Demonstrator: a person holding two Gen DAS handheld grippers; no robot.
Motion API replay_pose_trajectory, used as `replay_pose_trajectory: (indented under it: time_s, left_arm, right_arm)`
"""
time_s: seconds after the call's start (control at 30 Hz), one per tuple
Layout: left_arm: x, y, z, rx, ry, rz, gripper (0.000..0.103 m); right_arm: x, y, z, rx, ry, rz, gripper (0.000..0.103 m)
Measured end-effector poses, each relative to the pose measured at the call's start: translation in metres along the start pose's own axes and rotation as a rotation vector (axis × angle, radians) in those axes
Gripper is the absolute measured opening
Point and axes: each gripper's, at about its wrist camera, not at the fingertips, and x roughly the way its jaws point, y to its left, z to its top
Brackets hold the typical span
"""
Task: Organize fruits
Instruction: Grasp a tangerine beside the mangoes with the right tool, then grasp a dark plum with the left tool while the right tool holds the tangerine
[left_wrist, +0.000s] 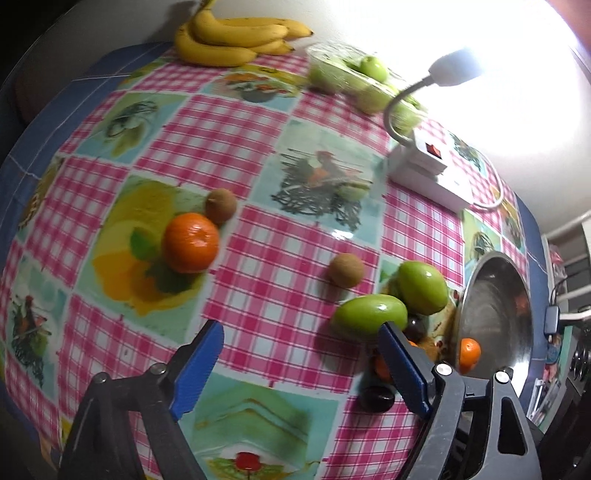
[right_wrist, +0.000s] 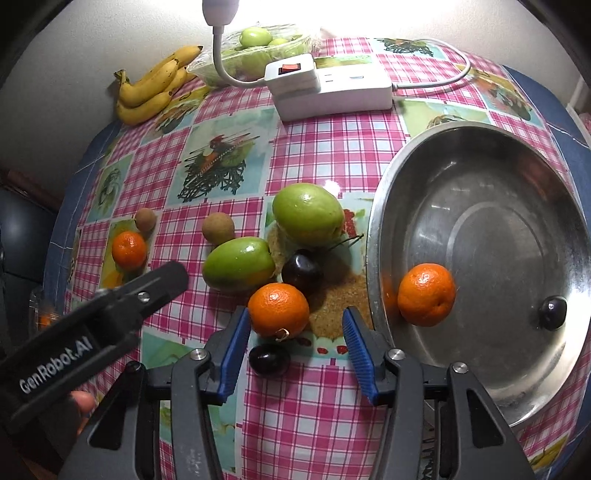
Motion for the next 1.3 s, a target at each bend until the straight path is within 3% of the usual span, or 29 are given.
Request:
replay_pose_trajectory:
  time_s: [0.27,0.47,0.57,0.73,1.03,1.3]
  left_arm:
    - [0.011,0.007,0.000,-0.043,0.033,0.004,0.087]
    - [0.012,0.012,0.000,-0.067,0.031,0.002,0.087]
    - [0.012,0.013,0.001,-0.073,0.030,0.000,0.087]
    - [0.011,0.012,0.000,-0.081,0.029,-0.002,0.087]
    - [0.002,0.010,-0.005,-0.089,0.033,-0.019,0.086]
    - [0.008,-0.010,-0.021,-0.034,0.096,-0.059,0.067]
  right_arm:
    - [0.007,0.010,0.001,-0.022,0.019,0.012,0.053]
    - [0.013,0.016,0.003,-0.037,0.030,0.020,0.048]
    - [0.017,0.017,0.004,-0.039,0.036,0.025,0.039]
    - [0.016,0.015,0.003,-0.043,0.031,0.022,0.039]
    - [-0.012,0.007,0.001,-0.019,-0.006,0.008,0.039]
    - [-0.043,-0.029,-0.007,0.069,-0.041,-0.046,0.039]
